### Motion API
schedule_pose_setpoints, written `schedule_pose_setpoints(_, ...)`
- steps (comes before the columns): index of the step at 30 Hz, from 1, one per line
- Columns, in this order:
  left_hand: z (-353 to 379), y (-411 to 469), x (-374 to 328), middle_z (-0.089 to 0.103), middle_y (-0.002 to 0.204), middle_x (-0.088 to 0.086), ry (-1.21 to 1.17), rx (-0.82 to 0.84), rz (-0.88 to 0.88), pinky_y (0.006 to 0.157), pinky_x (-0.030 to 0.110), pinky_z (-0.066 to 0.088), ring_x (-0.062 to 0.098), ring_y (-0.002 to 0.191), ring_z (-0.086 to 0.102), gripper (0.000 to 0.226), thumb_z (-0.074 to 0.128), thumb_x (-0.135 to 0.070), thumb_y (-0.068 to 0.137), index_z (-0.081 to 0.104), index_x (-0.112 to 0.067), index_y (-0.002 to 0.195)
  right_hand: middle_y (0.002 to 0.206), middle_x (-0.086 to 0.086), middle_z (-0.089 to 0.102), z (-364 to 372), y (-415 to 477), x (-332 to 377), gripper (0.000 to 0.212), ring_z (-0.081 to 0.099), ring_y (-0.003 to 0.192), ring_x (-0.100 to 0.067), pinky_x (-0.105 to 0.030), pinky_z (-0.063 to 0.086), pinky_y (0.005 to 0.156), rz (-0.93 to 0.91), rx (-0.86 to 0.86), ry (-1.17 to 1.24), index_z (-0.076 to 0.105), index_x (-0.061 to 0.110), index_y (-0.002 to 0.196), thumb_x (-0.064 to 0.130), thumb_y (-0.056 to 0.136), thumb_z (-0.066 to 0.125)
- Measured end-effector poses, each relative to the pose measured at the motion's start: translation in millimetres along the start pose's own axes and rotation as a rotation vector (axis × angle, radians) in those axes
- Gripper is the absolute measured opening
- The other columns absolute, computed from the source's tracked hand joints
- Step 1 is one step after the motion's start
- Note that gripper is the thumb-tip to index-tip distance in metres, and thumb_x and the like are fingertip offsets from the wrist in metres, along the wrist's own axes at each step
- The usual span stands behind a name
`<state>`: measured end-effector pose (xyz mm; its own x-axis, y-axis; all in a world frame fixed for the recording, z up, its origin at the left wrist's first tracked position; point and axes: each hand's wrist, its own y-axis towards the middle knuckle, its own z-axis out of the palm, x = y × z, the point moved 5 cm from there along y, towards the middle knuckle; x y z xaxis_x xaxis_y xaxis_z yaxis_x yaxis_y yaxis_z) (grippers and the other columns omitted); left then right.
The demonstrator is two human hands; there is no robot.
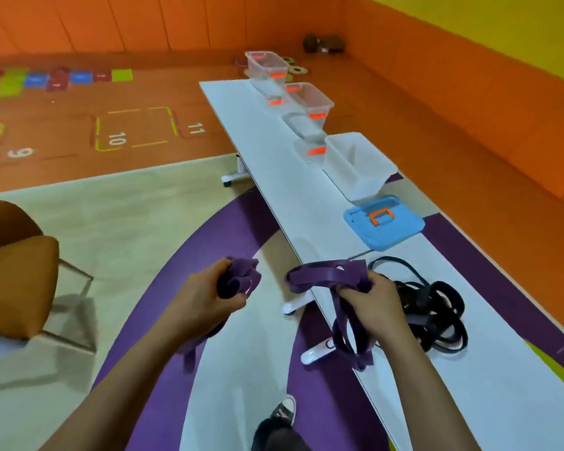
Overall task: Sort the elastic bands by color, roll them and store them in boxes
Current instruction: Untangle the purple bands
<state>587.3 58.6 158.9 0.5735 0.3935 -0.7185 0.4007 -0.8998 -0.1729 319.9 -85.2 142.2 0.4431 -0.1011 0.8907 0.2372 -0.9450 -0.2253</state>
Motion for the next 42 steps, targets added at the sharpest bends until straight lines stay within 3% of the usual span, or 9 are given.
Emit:
schedule_pose_setpoints(4,-34,51,31,0.069,0.085,-0.007,-0.008,-0.055,-0.07,0.073,0.036,0.052,0.017,0.079,0.064,0.028,0.07,-0.03,0.079,0.06,-0.029,0.105,0.079,0.008,0.076,61,65,32,0.015,0.071,0.073,-0.005,-0.014,0.051,0.061,-0.026,0.08,0.016,0.074,0.023,0.093,0.012,0.082,0.078)
schedule_pose_setpoints(7,-60,92,44,0.067,0.08,-0.008,0.0,-0.103,-0.087,0.067,0.032,0.047,0.017,0.076,0.062,0.022,0.072,-0.026,0.081,0.06,-0.031,0.098,0.075,0.008,0.075,98,116,58,0.015,0.067,0.064,0.0,-0.01,0.049,0.057,-0.044,0.121,0.049,0.074,0.023,0.09,0.011,0.082,0.077)
schedule_pose_setpoints(10,-89,135,49,0.063,0.071,-0.015,0.006,-0.133,-0.083,0.056,0.018,0.04,0.008,0.064,0.056,0.022,0.072,-0.023,0.083,0.055,-0.035,0.087,0.074,0.007,0.073,132,167,85,0.011,0.063,0.061,-0.001,-0.011,0.048,0.057,-0.055,0.181,0.054,0.073,0.021,0.089,0.013,0.082,0.075)
schedule_pose_setpoints(14,-127,202,51,0.063,0.072,-0.021,0.015,-0.194,-0.088,0.057,0.012,0.041,0.0,0.069,0.057,0.028,0.072,-0.02,0.084,0.051,-0.038,0.087,0.07,0.006,0.069,171,241,126,0.01,0.059,0.058,-0.003,-0.011,0.046,0.055,-0.066,0.235,0.057,0.072,0.02,0.087,0.014,0.081,0.075)
schedule_pose_setpoints(16,-143,232,53,0.065,0.075,-0.019,0.022,-0.207,-0.094,0.057,0.014,0.041,0.002,0.07,0.058,0.026,0.072,-0.021,0.083,0.053,-0.037,0.091,0.071,0.006,0.07,188,270,144,0.011,0.06,0.058,-0.003,-0.011,0.047,0.055,-0.073,0.241,0.057,0.072,0.02,0.087,0.012,0.081,0.075)
schedule_pose_setpoints(21,-185,323,60,0.068,0.082,-0.005,0.011,-0.252,-0.098,0.069,0.038,0.051,0.02,0.074,0.061,0.022,0.071,-0.021,0.083,0.057,-0.027,0.098,0.07,0.011,0.071,223,354,186,0.015,0.064,0.061,-0.002,-0.013,0.048,0.057,-0.088,0.253,0.051,0.073,0.022,0.09,0.01,0.081,0.073)
schedule_pose_setpoints(26,-230,428,76,0.067,0.077,-0.008,-0.01,-0.254,-0.039,0.061,0.031,0.046,0.015,0.065,0.057,0.022,0.072,-0.021,0.084,0.056,-0.029,0.098,0.077,0.012,0.075,264,441,228,0.018,0.069,0.07,-0.001,-0.011,0.047,0.06,-0.097,0.208,0.047,0.075,0.027,0.093,0.014,0.081,0.075)
schedule_pose_setpoints(37,-339,666,62,0.065,0.076,-0.009,-0.05,-0.132,0.196,0.063,0.032,0.048,0.015,0.069,0.059,0.027,0.071,-0.024,0.084,0.058,-0.035,0.106,0.06,0.016,0.064,330,615,333,0.008,0.057,0.052,0.002,-0.011,0.043,0.052,-0.066,0.005,0.068,0.071,0.02,0.086,0.012,0.083,0.073)
schedule_pose_setpoints(42,-368,768,44,0.06,0.075,-0.006,-0.044,-0.103,0.297,0.055,0.017,0.04,0.011,0.063,0.05,0.022,0.069,-0.019,0.087,0.056,-0.032,0.099,0.063,0.013,0.066,344,700,364,0.007,0.059,0.052,0.0,-0.012,0.046,0.051,-0.037,-0.055,0.107,0.071,0.02,0.088,0.014,0.084,0.073)
